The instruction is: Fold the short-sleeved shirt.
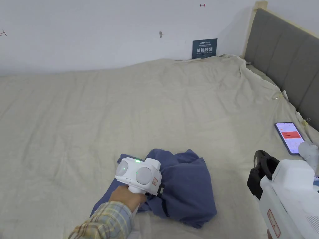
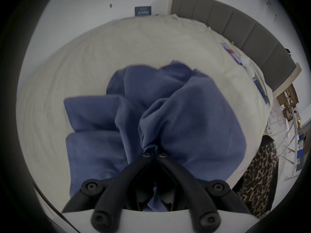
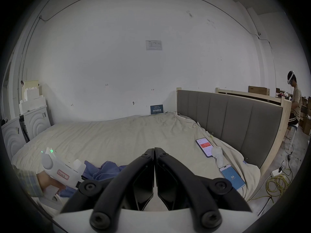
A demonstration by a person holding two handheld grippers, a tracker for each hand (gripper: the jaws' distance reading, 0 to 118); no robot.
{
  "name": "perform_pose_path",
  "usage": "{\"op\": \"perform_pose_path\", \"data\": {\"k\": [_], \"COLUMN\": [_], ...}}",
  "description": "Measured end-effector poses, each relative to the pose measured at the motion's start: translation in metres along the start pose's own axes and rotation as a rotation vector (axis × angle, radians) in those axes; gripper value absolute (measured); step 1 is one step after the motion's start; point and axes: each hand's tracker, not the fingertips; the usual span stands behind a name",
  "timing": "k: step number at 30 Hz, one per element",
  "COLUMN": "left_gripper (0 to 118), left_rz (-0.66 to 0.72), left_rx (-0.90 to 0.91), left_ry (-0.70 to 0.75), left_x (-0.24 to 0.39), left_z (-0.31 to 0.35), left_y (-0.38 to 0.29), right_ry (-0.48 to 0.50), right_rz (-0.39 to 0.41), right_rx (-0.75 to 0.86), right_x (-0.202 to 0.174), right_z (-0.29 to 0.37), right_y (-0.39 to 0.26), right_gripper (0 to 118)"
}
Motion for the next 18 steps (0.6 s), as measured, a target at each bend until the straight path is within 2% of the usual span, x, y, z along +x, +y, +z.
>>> {"op": "perform_pose_path", "data": {"k": [2,4,5,6,7,9,12,18], "left_gripper": [0,19,33,60,79,109,112,112], "left_rz": [0.013,0.038,0.056,0.066,0.082,0.139,0.198,0.225], "left_rx": [0.002,0.033,0.052,0.077,0.1,0.181,0.373,0.689], "left_ry": [0.011,0.017,0.033,0.068,0.098,0.085,0.026,0.136], "left_x": [0.003,0.001,0.001,-0.001,-0.003,-0.01,-0.023,-0.038], "left_z": [0.001,0.007,0.017,0.025,0.033,0.062,0.114,0.212], "left_y": [-0.003,-0.001,-0.002,-0.002,-0.001,0.0,-0.004,-0.026], "right_ry": [0.005,0.011,0.014,0.017,0.021,0.029,0.039,0.049], "right_rz": [0.005,0.013,0.016,0.018,0.02,0.026,0.029,0.044], "right_rx": [-0.006,-0.008,-0.008,-0.007,-0.004,0.002,0.02,0.072], "right_x": [-0.001,-0.002,-0.003,-0.003,-0.003,-0.004,-0.006,-0.01], "right_z": [0.0,0.001,0.001,0.002,0.002,0.002,0.003,0.001], "right_y": [-0.001,-0.001,0.0,0.001,0.002,0.006,0.014,0.033], "right_gripper": [0,0,0,0,0,0,0,0]}}
